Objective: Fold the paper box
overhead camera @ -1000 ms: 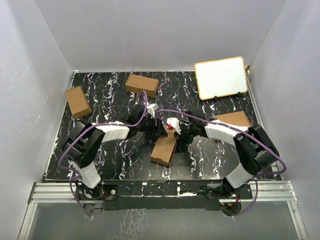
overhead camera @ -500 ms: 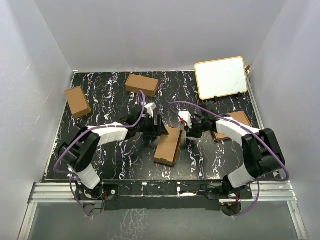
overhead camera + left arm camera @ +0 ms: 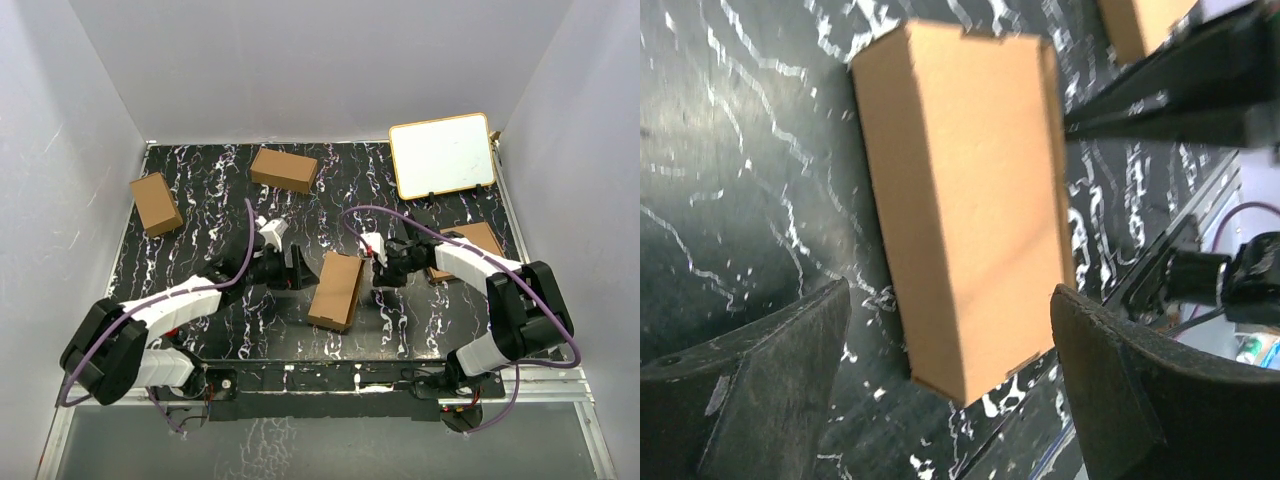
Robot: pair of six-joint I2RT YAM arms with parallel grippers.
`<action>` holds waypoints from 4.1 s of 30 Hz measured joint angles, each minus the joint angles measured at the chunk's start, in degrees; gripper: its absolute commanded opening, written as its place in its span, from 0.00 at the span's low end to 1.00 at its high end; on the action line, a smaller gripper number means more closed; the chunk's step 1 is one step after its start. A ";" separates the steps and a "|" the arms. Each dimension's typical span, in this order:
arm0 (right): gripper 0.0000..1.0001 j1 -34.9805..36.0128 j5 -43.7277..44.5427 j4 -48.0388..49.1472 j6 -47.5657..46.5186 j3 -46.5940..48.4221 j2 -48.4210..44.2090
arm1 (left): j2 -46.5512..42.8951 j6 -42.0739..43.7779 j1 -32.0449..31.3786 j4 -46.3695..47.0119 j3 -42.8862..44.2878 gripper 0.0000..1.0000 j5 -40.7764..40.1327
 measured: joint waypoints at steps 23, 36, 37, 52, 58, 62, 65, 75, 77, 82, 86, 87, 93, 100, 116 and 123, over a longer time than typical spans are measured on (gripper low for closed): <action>0.14 7.41 14.53 11.13 6.45 6.62 9.16 | 32.59 2.67 0.85 3.85 21.46 0.39 6.25; 0.15 5.64 14.43 4.63 -0.20 10.99 11.82 | 33.79 2.14 1.92 4.52 22.43 0.59 7.23; 0.16 4.33 13.11 4.85 -0.17 10.86 11.37 | 33.16 1.73 2.34 4.59 21.59 0.63 7.17; 0.12 -0.33 -0.90 3.85 0.20 1.09 -1.01 | 8.11 0.61 5.75 3.98 6.95 0.70 3.41; 0.12 9.88 3.76 3.67 4.79 5.29 7.65 | 0.85 -2.73 5.27 3.80 -3.45 0.69 6.01; 0.13 14.21 6.64 5.64 10.51 11.15 13.18 | -1.62 -4.48 4.39 2.25 -6.64 0.70 6.14; 0.15 14.75 7.67 6.38 13.60 18.82 17.57 | -4.46 -4.92 4.04 0.39 -6.69 0.72 5.27; 0.22 11.67 8.28 3.45 0.92 10.27 11.30 | -15.39 -11.30 3.98 -3.56 -10.43 0.68 -0.96; 0.18 10.97 7.98 1.22 -2.86 8.00 9.05 | -15.52 -14.60 3.63 -3.43 -12.59 0.67 -1.62; 0.13 11.58 5.90 -0.44 -6.80 6.29 6.82 | -13.53 -20.83 0.09 -2.91 -14.78 0.58 -4.09; 0.13 15.65 5.62 0.09 -5.33 6.29 6.95 | -8.92 -23.10 -2.84 0.39 -14.71 0.47 -5.79; 0.12 16.87 5.64 0.50 -4.72 6.29 7.10 | -7.10 -23.56 -3.43 1.40 -14.64 0.43 -6.08; 0.12 24.04 10.49 1.16 1.20 6.49 8.55 | 1.01 -25.64 -6.08 6.25 -11.47 0.34 -6.69; 0.14 23.67 15.50 -1.40 5.09 7.85 8.48 | 3.23 -26.18 -8.50 7.69 -9.75 0.43 -11.10; 0.23 9.84 11.52 4.44 3.82 10.97 9.33 | -4.61 -17.68 -0.83 0.59 -5.18 0.74 -14.01; 0.22 11.30 10.10 -0.87 -7.80 26.14 22.62 | 10.62 -13.92 5.64 3.19 1.70 0.58 -6.51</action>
